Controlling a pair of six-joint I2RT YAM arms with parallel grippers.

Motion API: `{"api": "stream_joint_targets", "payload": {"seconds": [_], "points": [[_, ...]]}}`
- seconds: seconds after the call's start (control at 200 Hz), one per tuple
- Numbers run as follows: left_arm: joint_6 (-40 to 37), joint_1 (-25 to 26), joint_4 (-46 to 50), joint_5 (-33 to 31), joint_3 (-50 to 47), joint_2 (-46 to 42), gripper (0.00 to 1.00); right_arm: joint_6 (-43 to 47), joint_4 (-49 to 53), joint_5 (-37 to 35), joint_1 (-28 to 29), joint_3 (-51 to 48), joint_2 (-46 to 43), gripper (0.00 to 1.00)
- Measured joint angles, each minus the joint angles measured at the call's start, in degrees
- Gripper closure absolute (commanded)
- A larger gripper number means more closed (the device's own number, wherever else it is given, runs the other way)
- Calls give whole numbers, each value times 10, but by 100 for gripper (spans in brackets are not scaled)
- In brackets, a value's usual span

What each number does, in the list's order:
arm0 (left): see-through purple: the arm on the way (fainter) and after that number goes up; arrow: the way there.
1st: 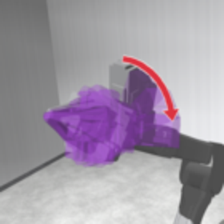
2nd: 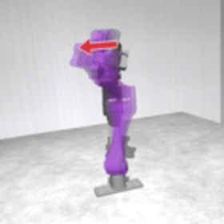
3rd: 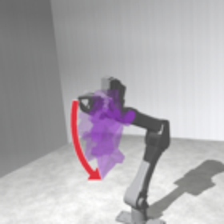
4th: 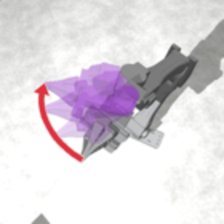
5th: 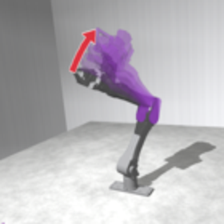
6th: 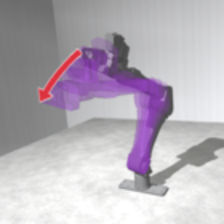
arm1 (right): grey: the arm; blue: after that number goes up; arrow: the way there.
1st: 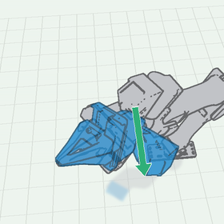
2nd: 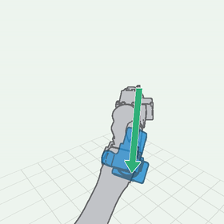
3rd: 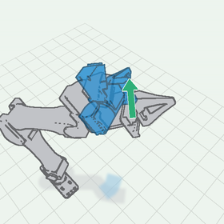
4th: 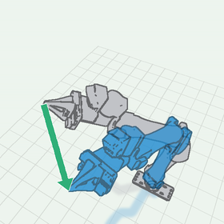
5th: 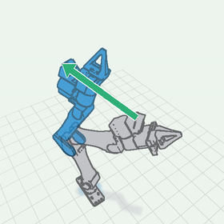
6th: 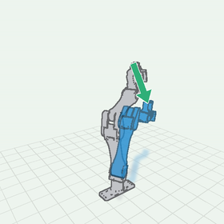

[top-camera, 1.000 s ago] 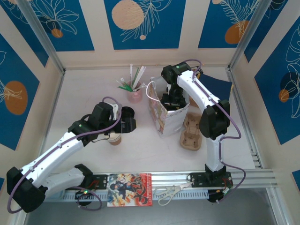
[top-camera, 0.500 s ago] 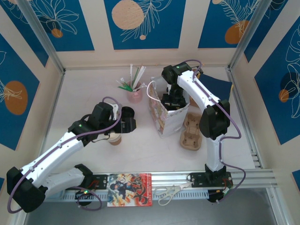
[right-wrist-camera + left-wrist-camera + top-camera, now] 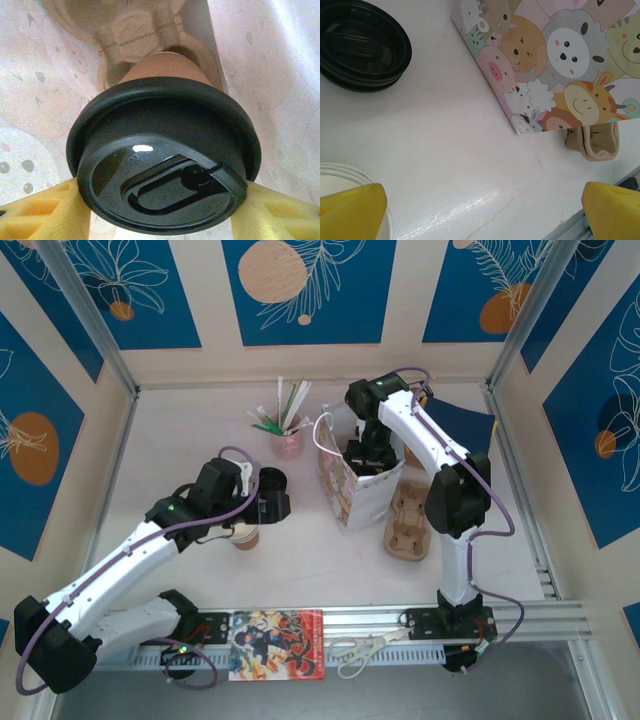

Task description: Pack the takeout coffee

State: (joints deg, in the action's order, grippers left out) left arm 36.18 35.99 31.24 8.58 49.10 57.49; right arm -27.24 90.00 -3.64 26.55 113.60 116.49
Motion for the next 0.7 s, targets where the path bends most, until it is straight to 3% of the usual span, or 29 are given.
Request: {"api": "stream_joint_targets", "payload": {"seconds": [0.7], "points": [[0,0,-4,4,0,9,0,0,0,0,0,0,0,36]]}}
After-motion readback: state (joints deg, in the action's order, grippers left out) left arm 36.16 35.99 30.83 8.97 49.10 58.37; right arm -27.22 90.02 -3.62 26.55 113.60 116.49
